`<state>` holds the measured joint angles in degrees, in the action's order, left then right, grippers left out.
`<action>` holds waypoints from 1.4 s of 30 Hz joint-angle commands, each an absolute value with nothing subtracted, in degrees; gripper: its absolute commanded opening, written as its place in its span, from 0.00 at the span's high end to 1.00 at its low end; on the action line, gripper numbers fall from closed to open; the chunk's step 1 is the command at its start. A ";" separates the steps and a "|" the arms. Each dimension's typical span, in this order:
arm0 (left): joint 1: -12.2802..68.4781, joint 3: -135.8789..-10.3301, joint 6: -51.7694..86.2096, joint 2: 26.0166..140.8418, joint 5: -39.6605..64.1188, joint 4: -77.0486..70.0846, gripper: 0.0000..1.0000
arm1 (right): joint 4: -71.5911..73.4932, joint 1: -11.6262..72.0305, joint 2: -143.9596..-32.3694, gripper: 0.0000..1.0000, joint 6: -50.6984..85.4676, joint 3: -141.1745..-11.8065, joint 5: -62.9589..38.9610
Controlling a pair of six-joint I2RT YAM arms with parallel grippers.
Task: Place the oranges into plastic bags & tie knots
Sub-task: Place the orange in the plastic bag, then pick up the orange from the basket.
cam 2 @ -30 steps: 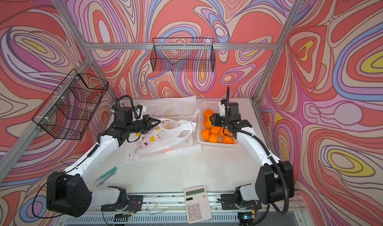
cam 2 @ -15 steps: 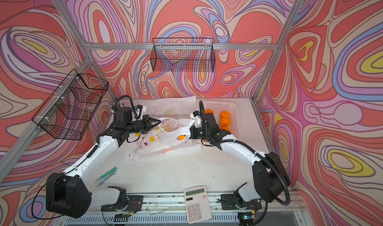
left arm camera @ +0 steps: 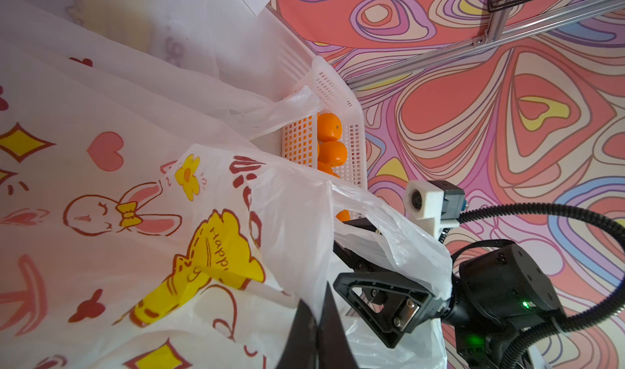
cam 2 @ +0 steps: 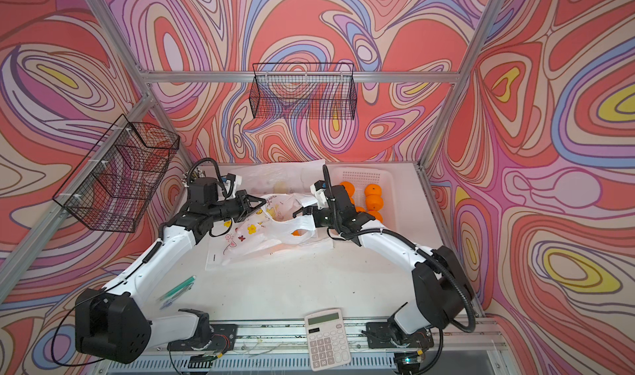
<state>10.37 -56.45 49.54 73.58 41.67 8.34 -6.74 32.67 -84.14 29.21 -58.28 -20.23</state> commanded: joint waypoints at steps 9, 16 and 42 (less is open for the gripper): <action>8.71 -55.64 49.79 73.72 40.21 7.60 1.00 | -23.70 24.36 -71.17 0.18 22.22 -51.13 -12.07; 8.57 -55.72 48.49 73.79 40.64 7.91 1.00 | -24.50 19.96 -71.41 0.16 19.67 -53.80 -16.24; 8.44 -55.72 46.85 71.71 39.79 10.21 1.00 | -26.35 11.26 -116.53 0.14 13.51 -91.44 -3.91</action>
